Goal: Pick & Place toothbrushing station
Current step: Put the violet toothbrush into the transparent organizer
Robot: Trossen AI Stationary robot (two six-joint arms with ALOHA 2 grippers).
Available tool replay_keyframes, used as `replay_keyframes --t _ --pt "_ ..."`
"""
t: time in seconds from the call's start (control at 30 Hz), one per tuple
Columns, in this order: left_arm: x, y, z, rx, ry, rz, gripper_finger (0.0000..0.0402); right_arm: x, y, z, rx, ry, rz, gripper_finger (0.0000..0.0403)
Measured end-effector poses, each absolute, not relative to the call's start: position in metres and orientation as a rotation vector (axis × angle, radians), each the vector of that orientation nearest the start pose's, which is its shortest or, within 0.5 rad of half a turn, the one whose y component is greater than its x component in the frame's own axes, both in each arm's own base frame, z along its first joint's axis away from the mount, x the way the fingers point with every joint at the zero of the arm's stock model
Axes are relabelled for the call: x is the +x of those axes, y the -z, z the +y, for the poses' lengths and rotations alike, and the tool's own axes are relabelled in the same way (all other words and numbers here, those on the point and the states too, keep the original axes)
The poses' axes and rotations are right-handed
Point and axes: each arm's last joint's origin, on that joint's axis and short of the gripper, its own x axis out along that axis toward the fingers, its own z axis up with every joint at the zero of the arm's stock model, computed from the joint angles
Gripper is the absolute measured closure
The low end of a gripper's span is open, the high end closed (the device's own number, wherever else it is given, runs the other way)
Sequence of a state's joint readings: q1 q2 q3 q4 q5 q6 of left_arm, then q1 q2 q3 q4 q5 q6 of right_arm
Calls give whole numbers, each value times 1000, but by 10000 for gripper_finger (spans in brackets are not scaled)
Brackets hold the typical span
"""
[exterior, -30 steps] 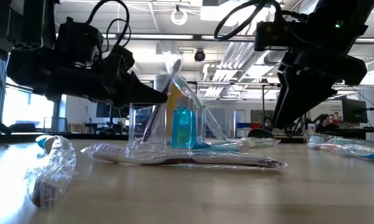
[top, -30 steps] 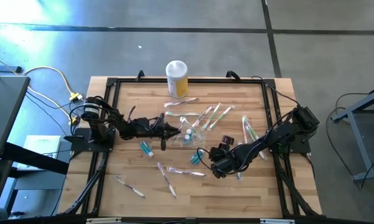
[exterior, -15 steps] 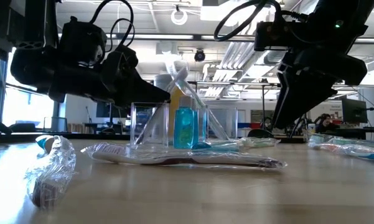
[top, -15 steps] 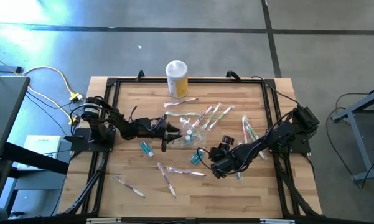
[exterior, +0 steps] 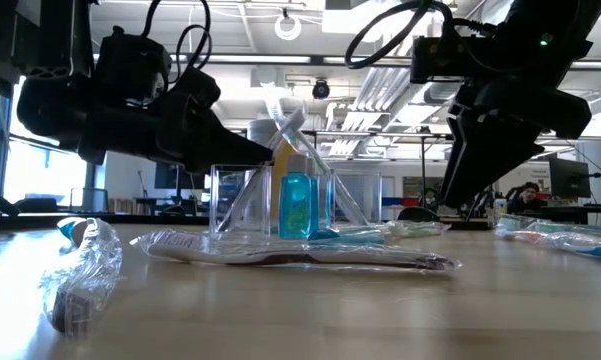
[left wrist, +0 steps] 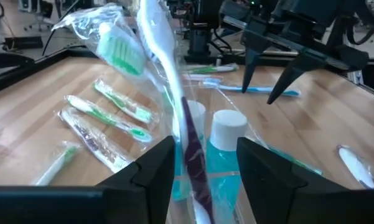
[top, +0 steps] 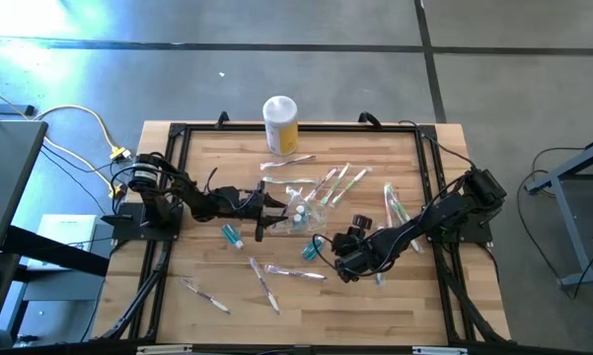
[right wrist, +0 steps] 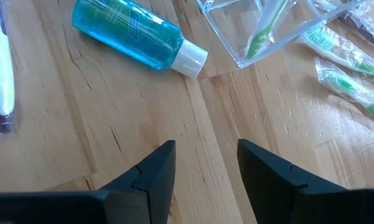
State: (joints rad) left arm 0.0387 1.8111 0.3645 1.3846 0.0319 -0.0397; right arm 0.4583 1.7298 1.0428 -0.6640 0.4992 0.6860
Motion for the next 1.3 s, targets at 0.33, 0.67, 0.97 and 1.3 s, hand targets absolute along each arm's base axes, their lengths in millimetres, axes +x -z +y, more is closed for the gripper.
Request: replay_keyframes --t 0.33,0.67,0.97,1.3 --pt "269 -118 11 1 -50 68 234 283 -164 124 -20 430 1101 238" --pt "264 -137 11 83 -49 102 234 277 -169 124 -94 514 1050 255" --pt "246 -170 12 169 -96 160 234 252 -199 118 -9 636 1002 313" --pt "208 -185 11 189 -106 406 234 208 -236 86 348 911 1091 332"
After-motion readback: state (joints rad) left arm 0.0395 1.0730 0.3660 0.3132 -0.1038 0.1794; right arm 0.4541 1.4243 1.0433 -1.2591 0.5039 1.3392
